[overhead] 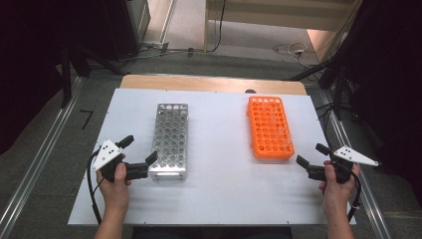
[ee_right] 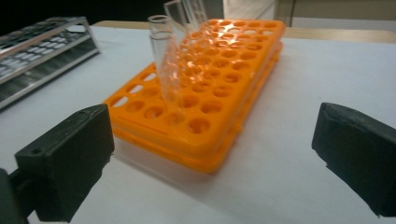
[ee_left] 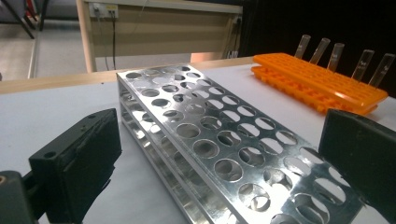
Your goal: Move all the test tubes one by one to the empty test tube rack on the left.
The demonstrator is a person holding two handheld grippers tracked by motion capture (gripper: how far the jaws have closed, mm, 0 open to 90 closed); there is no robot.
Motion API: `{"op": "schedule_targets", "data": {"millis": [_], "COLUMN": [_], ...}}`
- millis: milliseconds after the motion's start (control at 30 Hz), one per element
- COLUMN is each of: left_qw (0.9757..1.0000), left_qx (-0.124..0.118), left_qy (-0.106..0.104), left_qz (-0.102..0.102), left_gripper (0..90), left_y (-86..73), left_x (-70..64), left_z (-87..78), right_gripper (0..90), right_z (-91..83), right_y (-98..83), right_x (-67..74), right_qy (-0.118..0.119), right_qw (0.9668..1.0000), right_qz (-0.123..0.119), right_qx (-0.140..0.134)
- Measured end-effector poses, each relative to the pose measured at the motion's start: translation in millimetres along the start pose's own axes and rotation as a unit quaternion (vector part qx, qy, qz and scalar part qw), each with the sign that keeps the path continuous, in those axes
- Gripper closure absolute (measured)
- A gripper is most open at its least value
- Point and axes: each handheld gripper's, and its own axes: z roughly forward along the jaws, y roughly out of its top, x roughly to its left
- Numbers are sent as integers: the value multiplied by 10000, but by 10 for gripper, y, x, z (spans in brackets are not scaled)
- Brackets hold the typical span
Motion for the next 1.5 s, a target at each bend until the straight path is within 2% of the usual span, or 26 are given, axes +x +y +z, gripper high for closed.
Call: {"op": "schedule_targets", "data": {"millis": [67, 167, 300, 400, 500, 633, 800, 833, 933, 1067, 1300, 1367, 1500], "left_qw": [10000, 9999, 10000, 10000, 10000, 10000, 9999, 9999, 9999, 9999, 9999, 9999, 9998], "left_qx": [28, 113, -18, -2, 15, 57, 75, 81, 87, 65, 27, 36, 18], "left_qy": [-5, 45, 40, 33, -8, -49, -78, -85, -92, -109, -140, -155, -174], "left_qz": [-12, 78, -14, 20, 46, 22, 50, 73, 73, 82, 62, 63, 62], "left_gripper": [0, 0, 0, 0, 0, 0, 0, 0, 0, 0, 0, 0, 0], "left_y": [-6, 1, 24, 34, 43, 39, 49, 52, 57, 67, 92, 97, 110], "left_x": [-1, -18, -24, -38, -51, -67, -97, -99, -106, -132, -165, -170, -194], "left_z": [-1, -2, -40, -47, -43, -20, -4, -5, -9, -15, -17, -18, -15], "right_gripper": [0, 0, 0, 51, 227, 427, 548, 560, 598, 623, 669, 726, 738], "right_z": [25, 50, 93, 135, 197, 289, 418, 439, 489, 518, 551, 551, 546], "right_y": [28, 55, 80, 103, 136, 154, 141, 133, 114, 90, 45, 36, 34], "right_x": [38, 90, 171, 197, 220, 212, 227, 237, 261, 263, 313, 330, 333], "right_qy": [-14, 50, 124, 157, 88, 144, 82, 13, 25, -143, -283, -368, -404], "right_qw": [10000, 9999, 9996, 9996, 9995, 9996, 9994, 9992, 9991, 9984, 9982, 9980, 9979], "right_qz": [-70, -108, -123, -101, -116, 103, 97, 87, 54, 148, -37, -125, -140], "right_qx": [53, 82, 219, 220, 272, 213, 329, 395, 431, 519, 519, 503, 494]}}
